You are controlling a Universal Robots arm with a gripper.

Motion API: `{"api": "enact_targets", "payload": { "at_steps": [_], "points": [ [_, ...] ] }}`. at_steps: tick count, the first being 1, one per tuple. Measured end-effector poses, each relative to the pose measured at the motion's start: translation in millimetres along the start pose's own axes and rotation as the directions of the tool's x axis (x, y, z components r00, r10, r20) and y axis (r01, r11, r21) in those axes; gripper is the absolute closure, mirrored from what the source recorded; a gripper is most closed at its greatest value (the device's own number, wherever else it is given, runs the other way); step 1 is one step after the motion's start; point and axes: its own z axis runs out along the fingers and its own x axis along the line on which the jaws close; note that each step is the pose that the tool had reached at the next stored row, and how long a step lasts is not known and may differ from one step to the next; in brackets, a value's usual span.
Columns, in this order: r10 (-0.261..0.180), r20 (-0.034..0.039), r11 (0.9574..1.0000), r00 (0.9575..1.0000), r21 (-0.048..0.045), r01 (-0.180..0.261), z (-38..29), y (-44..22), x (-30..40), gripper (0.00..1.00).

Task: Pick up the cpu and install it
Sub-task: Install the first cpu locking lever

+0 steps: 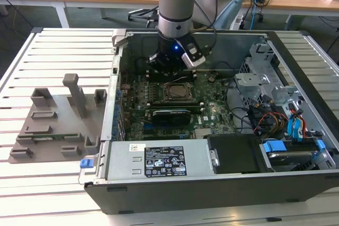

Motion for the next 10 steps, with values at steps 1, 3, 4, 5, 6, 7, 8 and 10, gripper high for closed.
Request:
{"api": "enact_targets", "payload": {
  "at_steps": [1, 3, 4, 5, 6, 7, 8, 10],
  "points": [
    [0.0, -0.0002, 1.0, 1.0, 0.0, 0.0, 0.6, -0.3, -1.2, 0.89],
    [0.0, -0.0004, 1.0, 1.0, 0.0, 0.0, 1.5, -0.7, -3.2, 0.89],
    [0.0, -0.0007, 1.0, 1.0, 0.0, 0.0, 2.0, -0.9, -4.3, 0.89],
    [0.0, -0.0008, 1.0, 1.0, 0.0, 0.0, 2.4, -1.0, -5.4, 0.89],
    [0.0, -0.001, 1.0, 1.0, 0.0, 0.0, 3.1, -1.4, -7.7, 0.89],
    [0.0, -0.0012, 1.0, 1.0, -0.0002, 0.0, 3.7, -1.6, -9.8, 0.89],
    [0.0, -0.0017, 1.0, 1.0, -0.0002, 0.0, 4.6, -2.1, -12.8, 0.89],
    [0.0, -0.0022, 1.0, 1.0, -0.0002, 0.0, 5.5, -2.5, -15.8, 0.89]
  ]
}}
